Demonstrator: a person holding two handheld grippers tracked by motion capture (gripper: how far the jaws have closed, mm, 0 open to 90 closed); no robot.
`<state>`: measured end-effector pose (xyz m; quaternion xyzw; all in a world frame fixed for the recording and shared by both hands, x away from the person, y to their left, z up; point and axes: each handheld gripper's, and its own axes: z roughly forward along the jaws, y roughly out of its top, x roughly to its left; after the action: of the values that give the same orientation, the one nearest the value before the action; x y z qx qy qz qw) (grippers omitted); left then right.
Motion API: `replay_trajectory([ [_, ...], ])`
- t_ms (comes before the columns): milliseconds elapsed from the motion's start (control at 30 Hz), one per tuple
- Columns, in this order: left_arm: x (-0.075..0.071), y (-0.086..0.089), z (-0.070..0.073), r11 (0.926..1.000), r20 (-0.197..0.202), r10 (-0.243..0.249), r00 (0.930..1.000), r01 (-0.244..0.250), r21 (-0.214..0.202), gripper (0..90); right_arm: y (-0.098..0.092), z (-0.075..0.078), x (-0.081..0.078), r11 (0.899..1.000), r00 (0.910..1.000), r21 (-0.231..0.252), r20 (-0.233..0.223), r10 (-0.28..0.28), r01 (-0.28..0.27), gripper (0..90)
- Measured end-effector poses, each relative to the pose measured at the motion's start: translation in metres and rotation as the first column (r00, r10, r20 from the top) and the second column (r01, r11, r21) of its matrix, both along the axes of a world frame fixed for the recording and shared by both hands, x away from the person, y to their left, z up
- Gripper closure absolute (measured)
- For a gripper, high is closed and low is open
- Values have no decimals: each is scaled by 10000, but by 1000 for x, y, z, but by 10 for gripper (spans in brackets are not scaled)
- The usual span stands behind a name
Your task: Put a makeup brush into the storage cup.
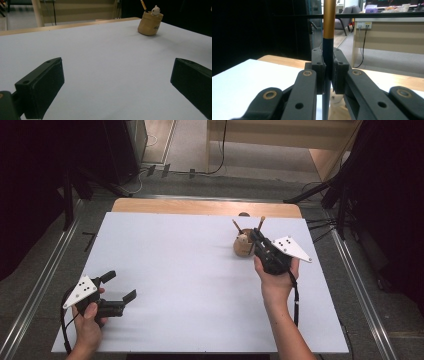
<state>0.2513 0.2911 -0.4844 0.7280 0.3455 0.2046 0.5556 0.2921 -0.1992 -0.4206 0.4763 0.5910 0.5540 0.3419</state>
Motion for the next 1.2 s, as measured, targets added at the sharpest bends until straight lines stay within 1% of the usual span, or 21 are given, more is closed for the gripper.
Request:
replay_trajectory([
  [100, -1, 3, 0, 10000, -12, 31, 10000, -31, -6, 0, -5, 0, 6, 9999, 10000, 63, 9, -85, 85, 841],
  [200, -2, 6, -1, 10000, -6, 68, 10000, -68, 24, 0, -8, -1, 14, 9999, 9998, 21, 125, -150, 150, 841],
  [367, -3, 9, -2, 9999, -11, 147, 9999, -147, -12, 0, -11, -3, 27, 9992, 9995, -296, 160, -266, 271, 841],
  [467, -4, 10, -1, 9999, -4, 159, 9999, -159, -58, 0, -13, -4, 34, 9992, 9992, -164, 171, -373, 375, 841],
  [533, -5, 11, -1, 9999, 25, 154, 9999, -154, -21, 0, -15, -7, 39, 9986, 9988, -180, 23, -491, 491, 841],
  [567, -6, 11, 0, 9998, 28, 162, 9999, -162, -96, 0, -16, -8, 41, 9984, 9986, -230, -25, -522, 521, 841],
  [700, -7, 13, 2, 9998, 134, 197, 9997, -195, -109, 0, -19, -12, 50, 9983, 9985, -163, -32, -551, 551, 841],
  [767, -7, 14, 3, 9998, 168, 177, 9997, -175, -122, 0, -19, -13, 54, 9980, 9980, -150, -132, -624, 622, 841],
  [933, -8, 15, 4, 9996, 204, 229, 9995, -226, -157, 0, -19, -19, 63, 9977, 9979, -301, -199, -617, 611, 841],
  [967, -8, 15, 4, 9996, 200, 232, 9995, -229, -176, 0, -19, -21, 65, 9976, 9976, -279, -270, -635, 627, 841],
  [1100, -8, 15, 5, 9995, 192, 239, 9995, -235, -227, 0, -22, -27, 69, 9972, 9962, -143, -455, -736, 730, 841],
  [1200, -8, 14, 5, 9994, 194, 251, 9995, -247, -240, 0, -21, -31, 72, 9973, 9959, -292, -569, -696, 681, 840],
])
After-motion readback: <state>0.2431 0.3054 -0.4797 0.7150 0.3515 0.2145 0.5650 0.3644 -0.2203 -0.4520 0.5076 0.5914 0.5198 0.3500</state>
